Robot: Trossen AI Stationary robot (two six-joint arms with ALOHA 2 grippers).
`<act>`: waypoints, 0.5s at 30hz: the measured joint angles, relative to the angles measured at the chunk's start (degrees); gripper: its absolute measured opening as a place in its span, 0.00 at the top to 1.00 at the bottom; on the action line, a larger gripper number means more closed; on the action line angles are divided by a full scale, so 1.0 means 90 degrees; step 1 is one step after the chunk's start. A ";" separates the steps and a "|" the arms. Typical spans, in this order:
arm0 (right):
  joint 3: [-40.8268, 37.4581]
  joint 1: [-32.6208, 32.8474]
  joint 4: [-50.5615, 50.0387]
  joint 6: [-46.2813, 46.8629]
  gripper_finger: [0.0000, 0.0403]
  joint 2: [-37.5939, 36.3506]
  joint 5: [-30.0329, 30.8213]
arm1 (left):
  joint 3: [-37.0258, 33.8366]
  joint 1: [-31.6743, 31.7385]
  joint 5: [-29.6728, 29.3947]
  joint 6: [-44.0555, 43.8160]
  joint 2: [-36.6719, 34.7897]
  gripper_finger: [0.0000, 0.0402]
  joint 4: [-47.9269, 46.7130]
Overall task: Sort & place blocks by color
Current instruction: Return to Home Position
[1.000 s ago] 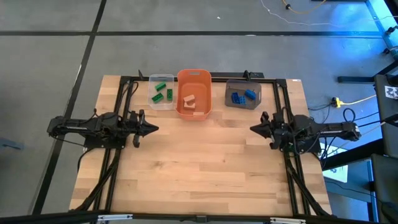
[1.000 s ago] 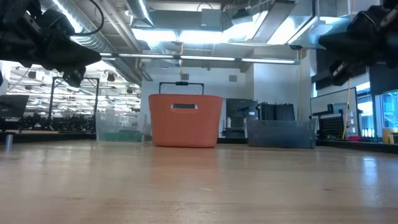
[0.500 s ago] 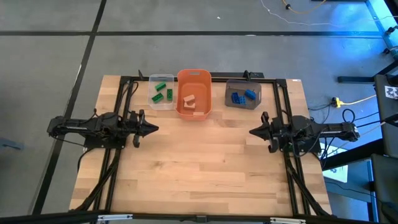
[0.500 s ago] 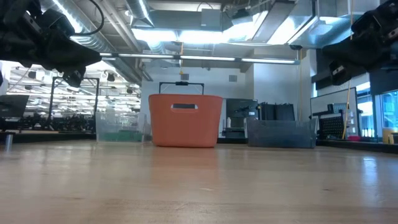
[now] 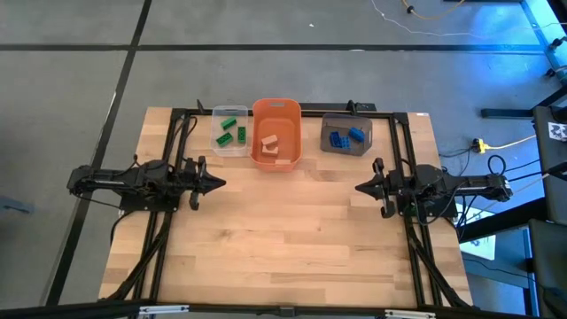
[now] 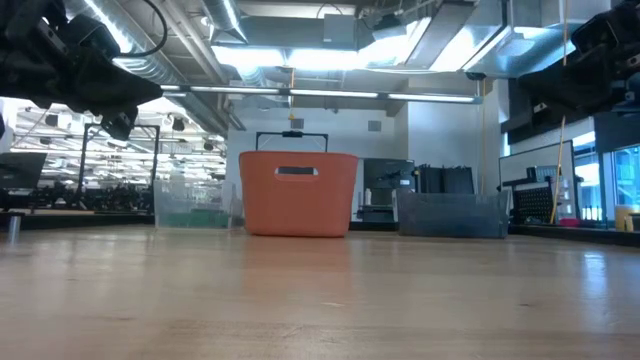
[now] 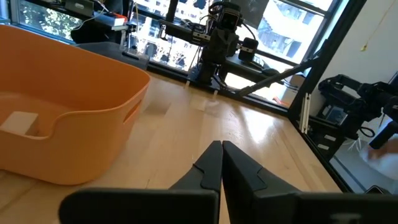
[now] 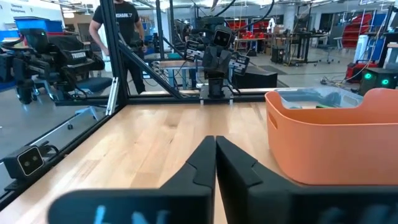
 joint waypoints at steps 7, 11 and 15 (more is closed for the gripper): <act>0.0000 -0.0001 0.0002 -0.0005 0.95 0.0000 0.0002 | 0.0000 0.0000 0.0000 0.0000 0.0000 0.97 0.0000; 0.0000 0.0001 0.0002 -0.0005 0.95 0.0000 0.0002 | 0.0000 0.0000 0.0000 0.0002 0.0000 0.95 0.0000; 0.0002 0.0002 0.0005 -0.0005 0.95 0.0000 0.0002 | 0.0000 0.0000 0.0000 0.0002 0.0000 0.94 0.0000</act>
